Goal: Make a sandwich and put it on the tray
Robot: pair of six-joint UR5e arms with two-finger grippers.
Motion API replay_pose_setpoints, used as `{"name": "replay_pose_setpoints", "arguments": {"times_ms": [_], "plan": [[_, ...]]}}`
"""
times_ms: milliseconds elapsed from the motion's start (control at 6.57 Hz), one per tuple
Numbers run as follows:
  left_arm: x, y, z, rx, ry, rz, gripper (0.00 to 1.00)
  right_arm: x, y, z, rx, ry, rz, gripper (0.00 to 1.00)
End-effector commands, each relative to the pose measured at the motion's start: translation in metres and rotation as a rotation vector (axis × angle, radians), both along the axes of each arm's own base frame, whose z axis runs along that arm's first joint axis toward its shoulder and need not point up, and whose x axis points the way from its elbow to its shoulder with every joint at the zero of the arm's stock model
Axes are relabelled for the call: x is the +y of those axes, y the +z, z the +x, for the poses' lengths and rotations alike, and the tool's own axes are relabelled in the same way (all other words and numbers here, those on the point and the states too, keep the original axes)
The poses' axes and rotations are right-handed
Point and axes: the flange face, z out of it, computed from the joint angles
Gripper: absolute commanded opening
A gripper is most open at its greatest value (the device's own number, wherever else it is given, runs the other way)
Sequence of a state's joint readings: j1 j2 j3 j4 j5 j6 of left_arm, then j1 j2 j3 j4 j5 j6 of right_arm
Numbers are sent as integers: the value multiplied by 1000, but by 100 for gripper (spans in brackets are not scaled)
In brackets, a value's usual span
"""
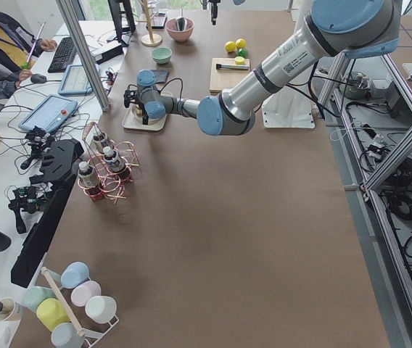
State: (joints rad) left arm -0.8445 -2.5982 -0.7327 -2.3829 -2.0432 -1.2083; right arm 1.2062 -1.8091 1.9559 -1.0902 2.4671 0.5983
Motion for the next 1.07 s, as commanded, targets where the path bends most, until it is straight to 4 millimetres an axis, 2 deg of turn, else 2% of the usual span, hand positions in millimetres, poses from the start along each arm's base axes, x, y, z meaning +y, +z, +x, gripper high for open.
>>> {"name": "replay_pose_setpoints", "arguments": {"times_ms": [0, 152, 304, 457, 609, 761, 913], "plan": [[10, 15, -75, -44, -8, -68, 98, -1, 5, -5, 12, -6, -5, 100], [36, 30, -116, -121, 80, -41, 98, -1, 8, -5, 17, -4, -12, 100], [59, 41, -168, -196, 120, -12, 98, -2, 8, -4, 18, 0, -11, 100], [89, 52, -225, -253, 160, 45, 98, -3, 14, -2, 23, 5, -21, 100], [124, 64, -268, -288, 185, 71, 98, -5, 21, 0, 54, 26, -19, 100], [158, 83, -309, -309, 203, 108, 98, -9, 36, 9, 87, 50, -19, 100], [190, 103, -354, -312, 212, 133, 98, -11, 60, 34, 104, 45, 17, 100]]}}
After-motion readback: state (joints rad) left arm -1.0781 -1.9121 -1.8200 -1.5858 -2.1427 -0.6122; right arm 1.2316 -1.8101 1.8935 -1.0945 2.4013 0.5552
